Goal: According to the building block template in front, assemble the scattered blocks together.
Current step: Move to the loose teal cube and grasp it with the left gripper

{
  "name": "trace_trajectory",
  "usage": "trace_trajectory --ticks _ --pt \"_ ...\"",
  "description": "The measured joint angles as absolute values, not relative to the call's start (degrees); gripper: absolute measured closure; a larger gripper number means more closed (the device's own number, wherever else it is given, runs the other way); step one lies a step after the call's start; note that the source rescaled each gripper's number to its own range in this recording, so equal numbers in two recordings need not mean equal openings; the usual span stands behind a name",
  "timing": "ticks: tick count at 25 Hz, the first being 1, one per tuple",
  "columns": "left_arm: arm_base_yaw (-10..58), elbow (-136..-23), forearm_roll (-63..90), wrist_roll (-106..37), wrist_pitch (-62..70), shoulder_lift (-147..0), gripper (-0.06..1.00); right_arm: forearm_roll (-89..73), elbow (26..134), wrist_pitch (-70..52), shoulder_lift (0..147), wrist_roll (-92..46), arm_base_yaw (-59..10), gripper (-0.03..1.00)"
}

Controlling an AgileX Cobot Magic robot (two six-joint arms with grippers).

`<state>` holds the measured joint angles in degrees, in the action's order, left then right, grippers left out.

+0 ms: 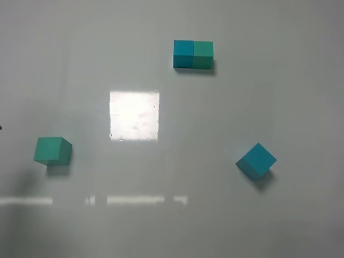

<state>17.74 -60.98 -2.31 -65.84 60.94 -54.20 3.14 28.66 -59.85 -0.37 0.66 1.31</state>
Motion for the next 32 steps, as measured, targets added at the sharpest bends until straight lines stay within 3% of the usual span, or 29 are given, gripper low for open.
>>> trace_trajectory --ticks 14,32 --pt "33.79 -60.98 -23.1 -58.64 54.97 -63.63 -0.06 3.14 28.66 -59.85 -0.37 0.66 1.31 0.97" --pt "34.42 -60.98 -24.6 -49.32 51.86 -68.97 -0.06 3.14 28.66 -59.85 -0.37 0.65 1.31 0.97"
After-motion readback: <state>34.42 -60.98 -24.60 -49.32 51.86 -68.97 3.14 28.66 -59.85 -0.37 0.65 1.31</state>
